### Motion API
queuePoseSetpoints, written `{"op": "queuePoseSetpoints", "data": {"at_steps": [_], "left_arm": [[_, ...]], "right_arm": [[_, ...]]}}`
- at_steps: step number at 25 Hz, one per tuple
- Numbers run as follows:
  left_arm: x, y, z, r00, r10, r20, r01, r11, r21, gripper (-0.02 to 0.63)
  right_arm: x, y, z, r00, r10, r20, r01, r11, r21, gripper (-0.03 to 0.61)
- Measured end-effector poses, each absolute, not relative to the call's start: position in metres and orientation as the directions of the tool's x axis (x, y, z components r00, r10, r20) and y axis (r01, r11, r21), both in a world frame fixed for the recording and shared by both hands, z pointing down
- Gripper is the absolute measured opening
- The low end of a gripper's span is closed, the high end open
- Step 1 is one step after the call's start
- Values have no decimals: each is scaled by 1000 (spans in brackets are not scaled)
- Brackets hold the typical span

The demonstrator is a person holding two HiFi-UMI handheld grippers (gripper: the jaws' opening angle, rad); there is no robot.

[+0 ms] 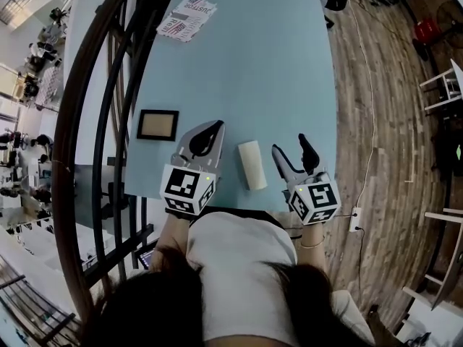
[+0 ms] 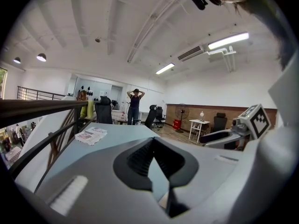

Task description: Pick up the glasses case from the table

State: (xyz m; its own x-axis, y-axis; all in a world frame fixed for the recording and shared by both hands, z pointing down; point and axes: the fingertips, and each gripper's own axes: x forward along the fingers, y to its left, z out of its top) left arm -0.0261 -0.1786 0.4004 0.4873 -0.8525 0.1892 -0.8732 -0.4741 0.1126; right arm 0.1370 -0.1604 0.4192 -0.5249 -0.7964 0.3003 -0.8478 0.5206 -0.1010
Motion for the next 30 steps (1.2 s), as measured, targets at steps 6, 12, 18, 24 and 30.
{"op": "queuePoseSetpoints", "data": {"at_steps": [6,12,18,24,30], "left_arm": [[-20,-183,402,509,-839,194,-861,-495,116,58],[-14,-182,402,534,-822,198,-846,-520,122,58],[-16,-184,409,553,-806,210,-833,-538,130,57],[-15,-186,423,575,-784,232,-818,-557,145,57],[-12,-188,434,593,-765,252,-805,-566,177,58]], "right_arm": [[139,-162,423,-518,-797,310,-853,508,-120,278],[138,-159,428,-515,-789,335,-855,502,-132,287],[127,-156,445,-515,-770,377,-854,499,-147,298],[116,-154,470,-511,-741,436,-854,497,-155,319],[106,-148,498,-510,-699,501,-849,503,-163,339]]}}
